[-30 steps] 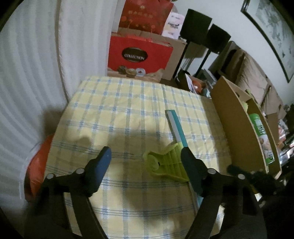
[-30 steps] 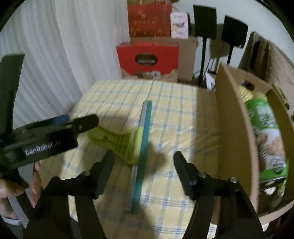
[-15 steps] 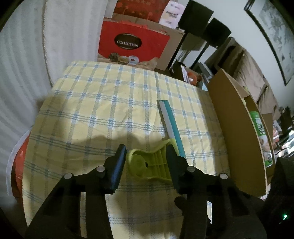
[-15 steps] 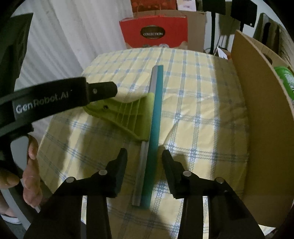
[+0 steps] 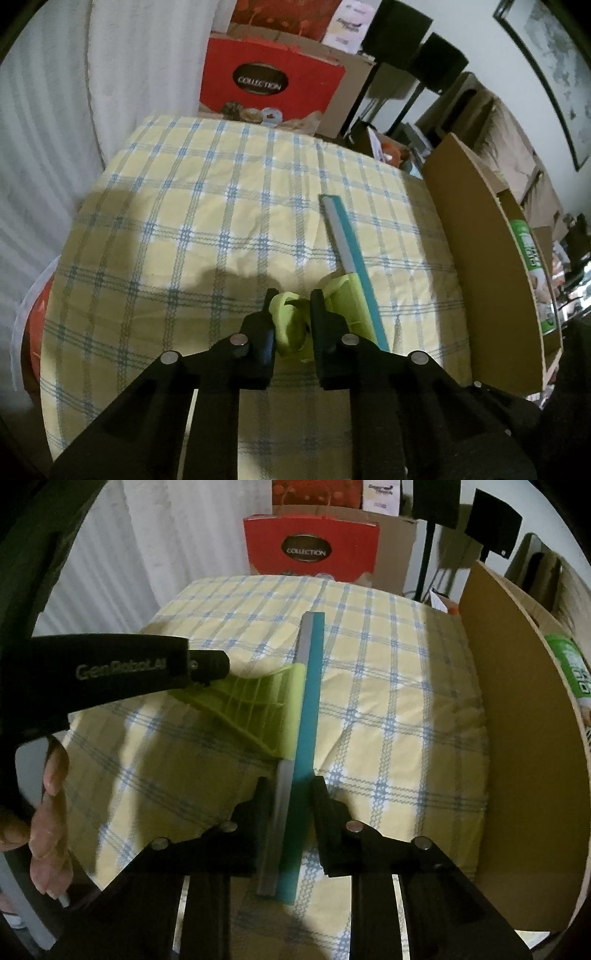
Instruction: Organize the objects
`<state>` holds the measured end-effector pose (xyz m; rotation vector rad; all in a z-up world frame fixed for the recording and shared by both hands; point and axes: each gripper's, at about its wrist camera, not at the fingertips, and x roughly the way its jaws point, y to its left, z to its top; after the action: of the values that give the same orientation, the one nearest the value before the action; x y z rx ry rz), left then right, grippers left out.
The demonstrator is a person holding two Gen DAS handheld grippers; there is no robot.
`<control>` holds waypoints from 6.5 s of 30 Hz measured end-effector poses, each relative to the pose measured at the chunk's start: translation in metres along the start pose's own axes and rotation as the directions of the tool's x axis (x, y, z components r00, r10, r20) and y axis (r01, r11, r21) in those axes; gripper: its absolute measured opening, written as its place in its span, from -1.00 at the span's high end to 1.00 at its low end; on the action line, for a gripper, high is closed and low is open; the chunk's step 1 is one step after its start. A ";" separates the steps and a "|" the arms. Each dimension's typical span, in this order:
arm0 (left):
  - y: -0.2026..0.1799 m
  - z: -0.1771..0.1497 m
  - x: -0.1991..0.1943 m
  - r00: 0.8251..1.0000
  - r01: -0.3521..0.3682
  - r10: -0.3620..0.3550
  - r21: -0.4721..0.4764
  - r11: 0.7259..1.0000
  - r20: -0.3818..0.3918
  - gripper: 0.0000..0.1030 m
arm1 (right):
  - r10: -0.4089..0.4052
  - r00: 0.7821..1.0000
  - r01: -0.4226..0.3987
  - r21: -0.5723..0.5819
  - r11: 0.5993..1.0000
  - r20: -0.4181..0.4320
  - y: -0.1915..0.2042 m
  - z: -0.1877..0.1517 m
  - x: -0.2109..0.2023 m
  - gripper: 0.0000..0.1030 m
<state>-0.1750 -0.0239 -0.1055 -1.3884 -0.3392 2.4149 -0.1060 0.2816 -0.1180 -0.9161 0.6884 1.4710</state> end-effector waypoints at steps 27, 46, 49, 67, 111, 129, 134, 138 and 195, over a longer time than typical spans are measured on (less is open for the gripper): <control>-0.104 0.048 -0.092 0.973 0.172 -0.191 0.145 0.974 0.131 0.79 | 0.005 0.977 -0.021 0.073 0.997 0.211 -0.057 0.020 -0.117 0.60; -0.196 0.060 -0.074 0.951 0.286 -0.304 0.224 0.932 0.048 0.78 | -0.085 0.961 0.046 0.153 0.987 0.262 -0.130 0.005 -0.171 0.60; -0.212 0.060 -0.067 0.945 0.309 -0.324 0.237 0.921 0.029 0.78 | -0.103 0.960 0.060 0.168 0.984 0.260 -0.144 0.002 -0.174 0.60; -0.300 0.050 -0.004 0.933 0.359 -0.354 0.288 0.888 -0.072 0.79 | -0.127 0.974 0.070 0.286 0.956 0.185 -0.251 -0.013 -0.169 0.61; -0.294 0.047 -0.006 0.964 0.261 -0.258 0.428 0.865 -0.067 0.11 | -0.057 0.997 0.036 0.340 0.940 0.052 -0.293 -0.005 -0.110 0.33; -0.219 0.024 -0.064 0.978 0.163 -0.201 0.406 0.899 0.054 -0.67 | -0.173 0.962 0.113 0.267 0.957 0.213 -0.226 0.001 -0.169 -0.37; -0.196 0.019 -0.075 0.981 0.128 -0.173 0.392 0.911 0.083 -0.80 | -0.178 0.960 0.124 0.243 0.962 0.217 -0.209 0.000 -0.167 -0.56; -0.177 0.012 -0.082 0.982 0.097 -0.151 0.374 0.922 0.117 -0.84 | -0.181 0.954 0.124 0.235 0.964 0.240 -0.195 -0.003 -0.170 -0.69; -0.083 -0.095 -0.177 0.979 0.005 -0.072 0.332 0.943 0.190 -0.99 | -0.232 0.912 0.151 0.250 0.957 0.339 -0.118 -0.109 -0.237 -0.99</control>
<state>0.0045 -0.0147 0.0170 -0.9887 -0.0032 2.4436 0.0216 0.0796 0.0398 -0.5033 0.4561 1.3109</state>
